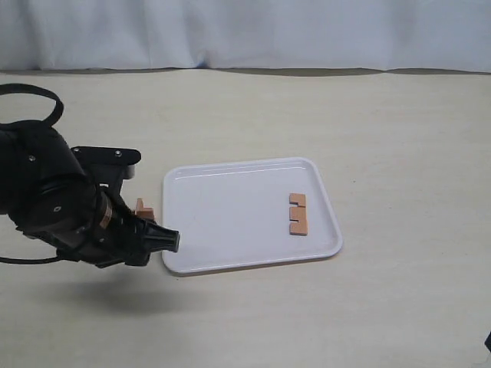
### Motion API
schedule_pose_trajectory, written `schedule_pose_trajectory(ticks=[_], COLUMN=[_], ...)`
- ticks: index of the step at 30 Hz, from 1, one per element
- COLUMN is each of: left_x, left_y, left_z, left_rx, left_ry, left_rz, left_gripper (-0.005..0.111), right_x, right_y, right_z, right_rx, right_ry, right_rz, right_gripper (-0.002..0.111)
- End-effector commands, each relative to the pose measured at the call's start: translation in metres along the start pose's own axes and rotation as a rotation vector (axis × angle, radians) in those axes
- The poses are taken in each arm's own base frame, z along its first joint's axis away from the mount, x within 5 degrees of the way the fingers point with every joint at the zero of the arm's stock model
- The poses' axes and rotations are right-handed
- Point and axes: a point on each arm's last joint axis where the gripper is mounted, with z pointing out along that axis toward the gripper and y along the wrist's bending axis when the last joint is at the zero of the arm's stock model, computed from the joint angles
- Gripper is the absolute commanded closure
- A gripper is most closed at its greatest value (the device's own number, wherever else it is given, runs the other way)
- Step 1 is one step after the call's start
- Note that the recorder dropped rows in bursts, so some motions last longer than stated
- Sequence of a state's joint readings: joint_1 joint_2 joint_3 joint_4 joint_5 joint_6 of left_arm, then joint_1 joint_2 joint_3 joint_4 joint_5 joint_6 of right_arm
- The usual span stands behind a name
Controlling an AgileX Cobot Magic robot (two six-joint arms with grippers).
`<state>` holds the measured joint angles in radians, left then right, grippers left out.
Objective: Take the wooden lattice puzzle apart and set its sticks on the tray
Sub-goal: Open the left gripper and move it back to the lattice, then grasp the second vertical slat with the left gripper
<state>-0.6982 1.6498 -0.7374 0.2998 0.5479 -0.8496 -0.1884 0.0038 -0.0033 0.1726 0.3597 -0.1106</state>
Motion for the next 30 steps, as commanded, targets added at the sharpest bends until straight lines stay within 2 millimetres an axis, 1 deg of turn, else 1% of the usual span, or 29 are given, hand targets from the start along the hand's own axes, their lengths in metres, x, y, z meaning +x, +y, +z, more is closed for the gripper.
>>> schedule_pose_trajectory(ticks=[1, 7, 14, 25, 27, 30], left_x=[-0.008, -0.005, -0.011, -0.011, -0.010, -0.007], left_y=[-0.005, 0.001, 0.003, 0.002, 0.002, 0.000], left_z=[0.000, 0.018, 0.018, 0.019, 0.021, 0.031], left_rx=[0.069, -0.033, -0.051, -0.044, -0.050, -0.059], left_ry=[-0.086, -0.049, -0.115, -0.113, -0.101, -0.071], left_rz=[-0.008, 0.004, -0.047, -0.059, -0.064, -0.064], left_gripper=[0.062, 0.062, 0.063, 0.063, 0.063, 0.063], right_x=[0.001, 0.001, 0.001, 0.001, 0.001, 0.001], right_y=[0.000, 0.000, 0.000, 0.000, 0.000, 0.000], right_z=[0.000, 0.000, 0.000, 0.000, 0.000, 0.000], right_rx=[0.005, 0.005, 0.005, 0.005, 0.005, 0.005], right_ry=[0.003, 0.003, 0.003, 0.003, 0.003, 0.003], right_rz=[0.003, 0.003, 0.003, 0.003, 0.003, 0.003], right_gripper=[0.104, 0.104, 0.104, 0.104, 0.104, 0.104])
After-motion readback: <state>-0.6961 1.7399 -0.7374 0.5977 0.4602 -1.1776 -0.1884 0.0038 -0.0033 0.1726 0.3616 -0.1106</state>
